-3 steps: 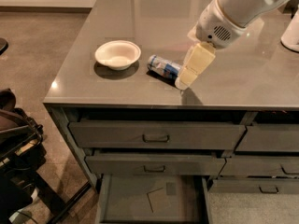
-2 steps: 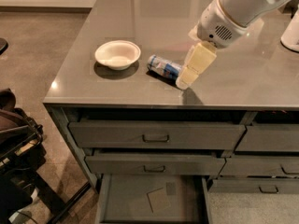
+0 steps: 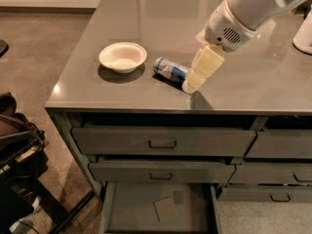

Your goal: Place redbull can into bottom drawer

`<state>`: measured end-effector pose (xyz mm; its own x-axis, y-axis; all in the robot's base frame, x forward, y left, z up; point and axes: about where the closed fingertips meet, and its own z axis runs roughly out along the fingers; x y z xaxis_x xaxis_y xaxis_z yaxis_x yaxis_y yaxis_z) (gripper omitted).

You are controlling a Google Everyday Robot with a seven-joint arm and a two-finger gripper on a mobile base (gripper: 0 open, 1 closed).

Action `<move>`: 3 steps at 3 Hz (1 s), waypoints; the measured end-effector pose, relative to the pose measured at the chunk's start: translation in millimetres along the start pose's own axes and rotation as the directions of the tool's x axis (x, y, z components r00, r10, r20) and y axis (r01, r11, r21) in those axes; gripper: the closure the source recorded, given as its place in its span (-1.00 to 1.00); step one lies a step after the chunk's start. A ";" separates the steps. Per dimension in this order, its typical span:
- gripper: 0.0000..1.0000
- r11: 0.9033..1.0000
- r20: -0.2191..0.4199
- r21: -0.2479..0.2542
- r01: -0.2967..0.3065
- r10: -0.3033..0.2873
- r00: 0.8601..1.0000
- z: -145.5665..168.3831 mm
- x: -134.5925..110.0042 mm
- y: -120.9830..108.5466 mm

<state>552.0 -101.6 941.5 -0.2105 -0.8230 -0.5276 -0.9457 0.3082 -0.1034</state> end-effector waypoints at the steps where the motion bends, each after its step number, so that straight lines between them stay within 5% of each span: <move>1: -1.00 1.000 0.022 -0.001 0.031 -0.031 0.999 19.4 -9.9 -20.2; 3: -1.00 0.996 0.062 -0.033 0.085 -0.082 0.995 68.0 -29.3 -49.3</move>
Offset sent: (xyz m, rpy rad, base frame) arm 0.0869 0.0460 -0.0349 0.0737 -0.0534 0.1064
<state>621.6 -60.3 904.7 -0.1161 -0.8145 -0.5684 -0.9677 0.2217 -0.1199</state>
